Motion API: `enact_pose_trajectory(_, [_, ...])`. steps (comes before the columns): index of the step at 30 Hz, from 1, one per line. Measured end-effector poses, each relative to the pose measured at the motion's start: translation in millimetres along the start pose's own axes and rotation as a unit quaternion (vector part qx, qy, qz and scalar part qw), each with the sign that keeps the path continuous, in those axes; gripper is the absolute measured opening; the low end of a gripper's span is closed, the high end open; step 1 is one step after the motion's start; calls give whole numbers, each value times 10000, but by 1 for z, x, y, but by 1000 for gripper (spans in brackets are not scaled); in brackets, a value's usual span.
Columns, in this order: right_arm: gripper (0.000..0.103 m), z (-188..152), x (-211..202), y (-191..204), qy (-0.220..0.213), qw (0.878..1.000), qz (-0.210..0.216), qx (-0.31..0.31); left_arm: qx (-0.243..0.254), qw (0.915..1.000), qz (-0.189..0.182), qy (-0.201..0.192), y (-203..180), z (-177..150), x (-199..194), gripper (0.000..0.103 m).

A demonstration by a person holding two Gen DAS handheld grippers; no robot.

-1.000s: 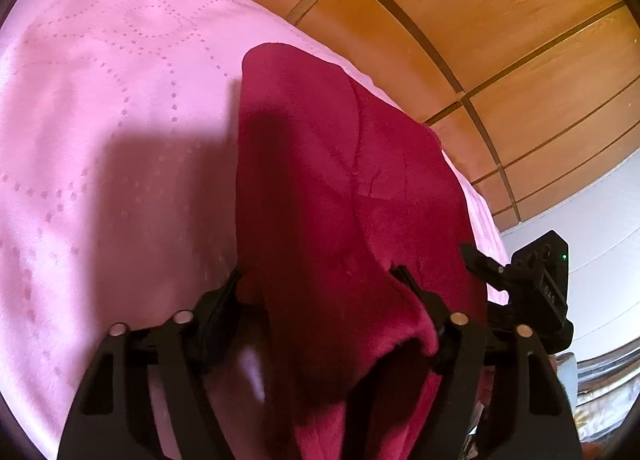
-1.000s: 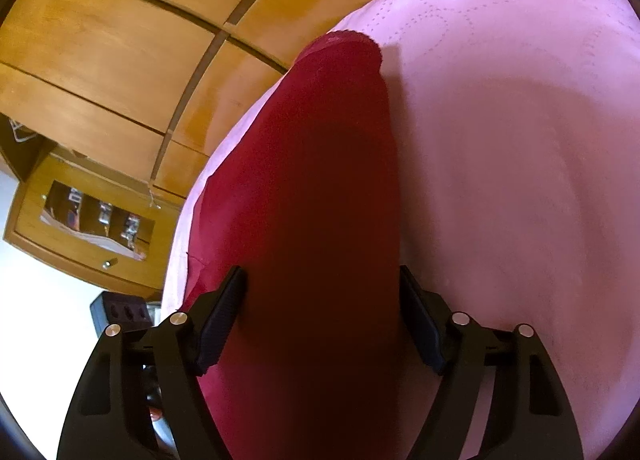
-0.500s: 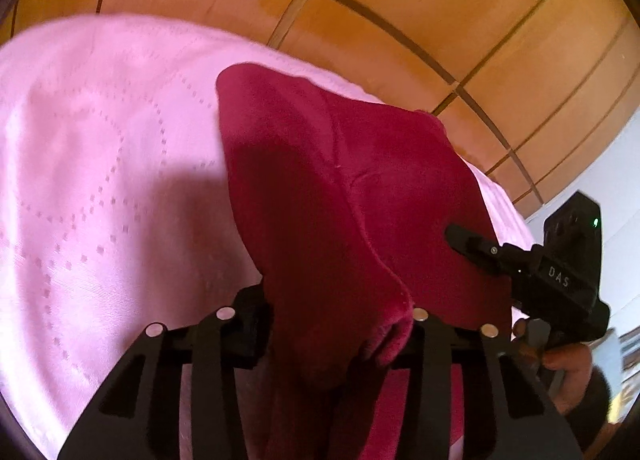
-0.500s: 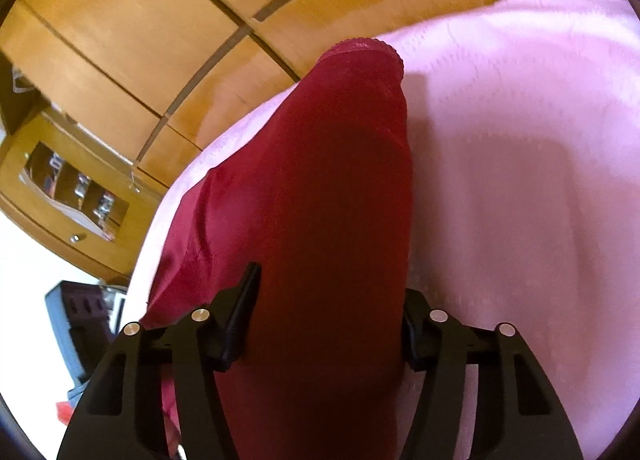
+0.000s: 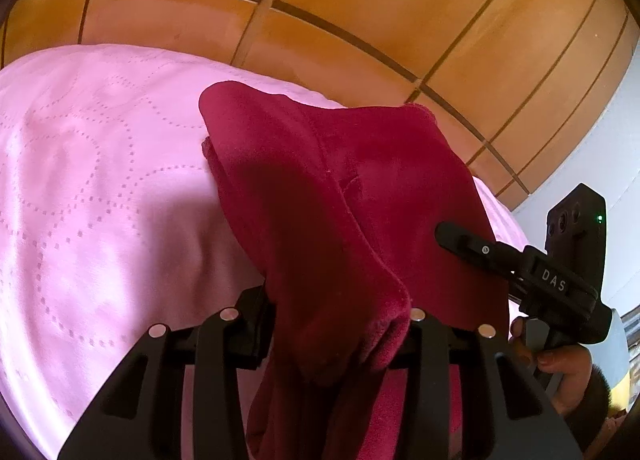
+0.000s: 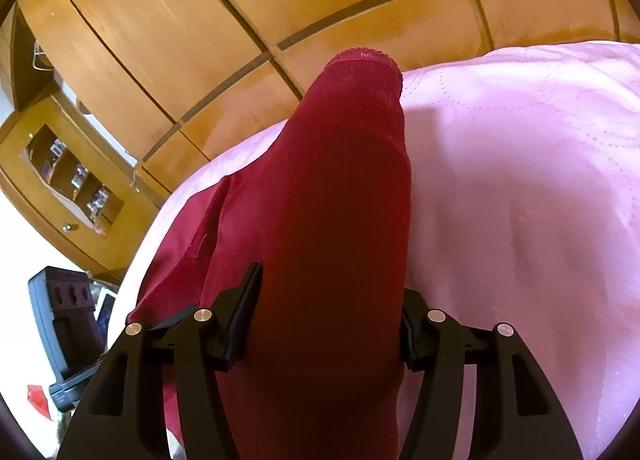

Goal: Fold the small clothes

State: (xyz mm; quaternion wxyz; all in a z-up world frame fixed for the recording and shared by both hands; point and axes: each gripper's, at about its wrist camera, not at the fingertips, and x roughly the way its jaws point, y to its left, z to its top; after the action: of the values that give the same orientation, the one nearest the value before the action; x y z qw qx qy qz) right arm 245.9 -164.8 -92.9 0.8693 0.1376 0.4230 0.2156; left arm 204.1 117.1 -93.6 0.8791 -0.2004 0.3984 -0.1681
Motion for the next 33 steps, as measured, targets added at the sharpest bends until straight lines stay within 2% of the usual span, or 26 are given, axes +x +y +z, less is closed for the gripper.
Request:
enact_pose_trajectory(11, [57, 2, -42, -24, -351, 9989, -204, 243, 524, 9984, -131, 155, -54, 9, 13, 39])
enact_pose_trajectory(25, [57, 14, -104, -85, -1013, 9897, -845, 550, 1218, 9897, -548, 518, -142, 30, 75, 39])
enact_pose_trajectory(33, [57, 22, -123, -118, -1299, 9816, -1136, 811, 1620, 9821, -661, 692, -186, 40, 112, 40])
